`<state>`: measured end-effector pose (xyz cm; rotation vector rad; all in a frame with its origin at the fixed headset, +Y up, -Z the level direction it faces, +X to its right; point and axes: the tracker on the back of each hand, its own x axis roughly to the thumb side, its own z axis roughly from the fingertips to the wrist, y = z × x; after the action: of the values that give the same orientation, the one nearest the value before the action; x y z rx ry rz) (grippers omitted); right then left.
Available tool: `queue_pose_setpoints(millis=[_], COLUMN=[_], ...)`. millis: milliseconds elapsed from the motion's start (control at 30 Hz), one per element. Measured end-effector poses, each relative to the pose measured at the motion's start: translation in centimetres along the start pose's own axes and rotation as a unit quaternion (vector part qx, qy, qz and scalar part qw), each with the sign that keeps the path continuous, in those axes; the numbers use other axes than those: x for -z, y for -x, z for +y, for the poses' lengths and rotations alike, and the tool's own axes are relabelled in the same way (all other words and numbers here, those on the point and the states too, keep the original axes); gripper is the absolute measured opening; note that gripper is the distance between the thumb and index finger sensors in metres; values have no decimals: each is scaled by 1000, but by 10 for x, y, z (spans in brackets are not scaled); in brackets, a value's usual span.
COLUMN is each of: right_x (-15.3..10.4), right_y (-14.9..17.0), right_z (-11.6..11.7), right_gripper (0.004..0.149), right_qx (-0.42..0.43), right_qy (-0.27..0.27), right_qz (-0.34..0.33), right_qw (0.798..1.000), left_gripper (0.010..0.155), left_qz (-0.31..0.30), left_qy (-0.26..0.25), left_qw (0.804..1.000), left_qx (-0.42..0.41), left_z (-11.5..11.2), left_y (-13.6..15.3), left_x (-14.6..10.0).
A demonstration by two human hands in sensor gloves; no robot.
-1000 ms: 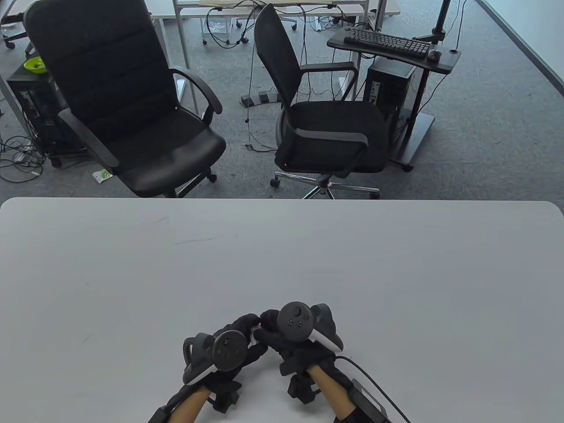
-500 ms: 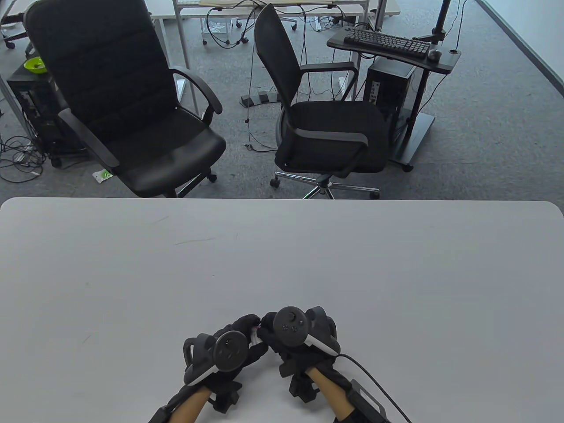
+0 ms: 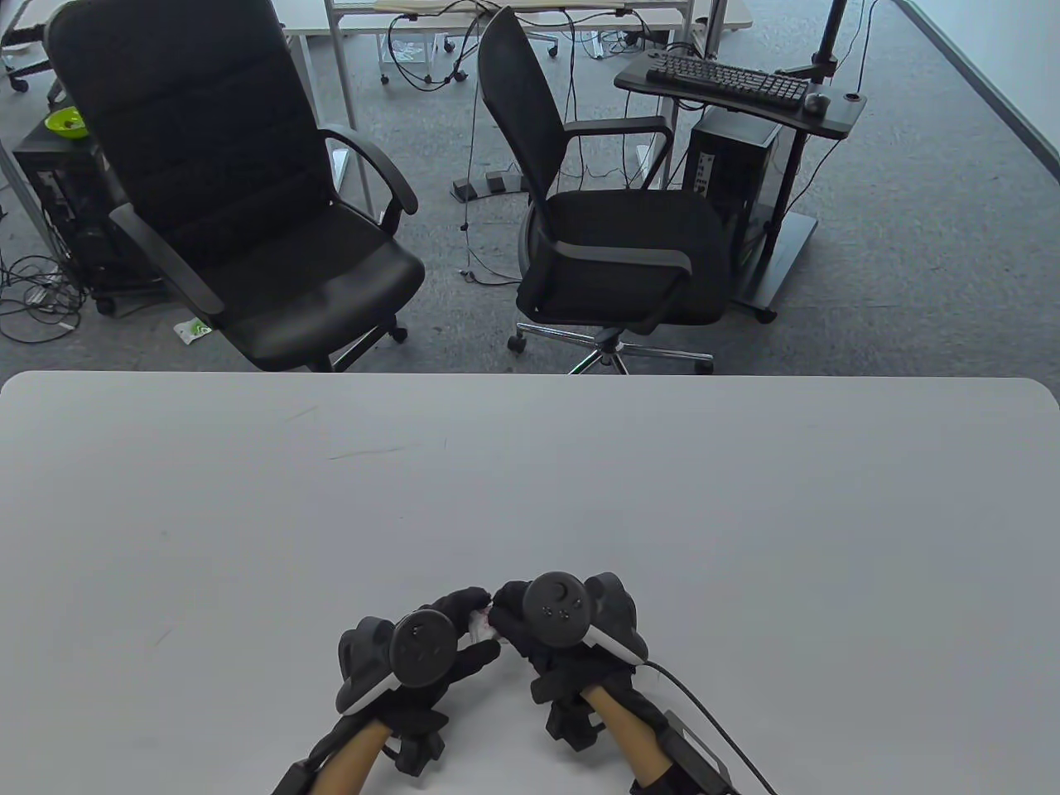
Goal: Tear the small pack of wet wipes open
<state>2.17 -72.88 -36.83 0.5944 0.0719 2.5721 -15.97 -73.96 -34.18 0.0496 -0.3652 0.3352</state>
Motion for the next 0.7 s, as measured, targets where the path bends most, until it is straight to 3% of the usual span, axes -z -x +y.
queue_pose_setpoints(millis=[700], right_x=[-5], right_y=[45], right_z=[-13], right_gripper=[32], right_qx=[55], right_qy=[30], right_qz=[57], right_qw=[996], left_gripper=[68], left_qz=[26], left_qy=[-10], left_qw=[999], left_qx=[16], left_z=[7], left_y=[9], left_x=[-1])
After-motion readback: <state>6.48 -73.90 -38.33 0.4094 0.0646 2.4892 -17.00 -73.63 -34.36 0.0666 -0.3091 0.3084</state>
